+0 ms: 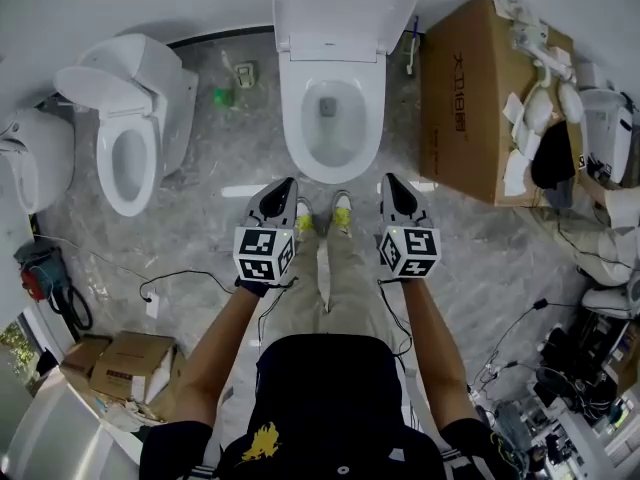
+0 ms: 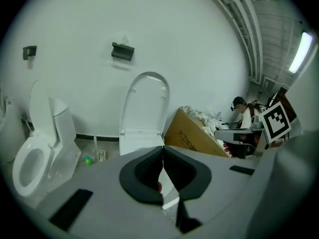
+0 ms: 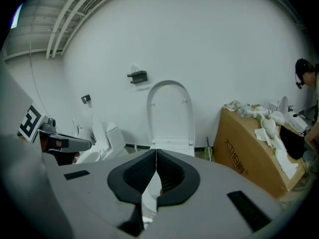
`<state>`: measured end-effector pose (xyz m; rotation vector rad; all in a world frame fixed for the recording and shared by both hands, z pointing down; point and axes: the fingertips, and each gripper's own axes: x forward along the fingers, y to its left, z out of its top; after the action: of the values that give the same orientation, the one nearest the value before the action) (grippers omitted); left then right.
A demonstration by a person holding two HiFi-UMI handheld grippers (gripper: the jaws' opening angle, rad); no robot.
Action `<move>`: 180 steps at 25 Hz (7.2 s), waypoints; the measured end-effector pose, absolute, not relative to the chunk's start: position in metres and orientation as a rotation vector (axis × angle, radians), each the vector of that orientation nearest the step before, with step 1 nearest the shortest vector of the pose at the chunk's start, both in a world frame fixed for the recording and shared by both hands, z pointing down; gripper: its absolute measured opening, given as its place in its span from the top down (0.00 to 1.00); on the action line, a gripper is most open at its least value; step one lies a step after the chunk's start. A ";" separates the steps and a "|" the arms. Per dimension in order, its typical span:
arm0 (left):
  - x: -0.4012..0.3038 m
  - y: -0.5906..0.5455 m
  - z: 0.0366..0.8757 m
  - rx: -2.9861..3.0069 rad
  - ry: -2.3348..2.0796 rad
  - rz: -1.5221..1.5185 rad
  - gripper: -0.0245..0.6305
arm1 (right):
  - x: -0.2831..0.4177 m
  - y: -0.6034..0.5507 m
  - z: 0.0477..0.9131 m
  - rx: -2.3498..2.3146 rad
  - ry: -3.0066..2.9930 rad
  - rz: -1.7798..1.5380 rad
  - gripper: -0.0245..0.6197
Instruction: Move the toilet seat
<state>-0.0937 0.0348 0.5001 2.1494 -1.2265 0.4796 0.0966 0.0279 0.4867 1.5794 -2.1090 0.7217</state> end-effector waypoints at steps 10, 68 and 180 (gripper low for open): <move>-0.103 0.031 0.626 1.898 -1.211 0.516 0.79 | 0.114 0.017 0.613 1.590 -1.955 0.905 0.91; -0.059 0.049 0.913 1.341 -1.175 0.558 0.50 | 0.149 0.050 0.919 1.638 -1.414 1.800 0.58; -0.051 -0.291 0.547 1.234 -0.932 -0.410 0.51 | 0.160 -0.279 0.531 1.911 -2.173 2.412 0.60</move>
<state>-0.0506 -0.2906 0.5473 1.2341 -0.9317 -0.4102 0.1597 -0.2788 0.5314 1.9112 -2.1733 2.4124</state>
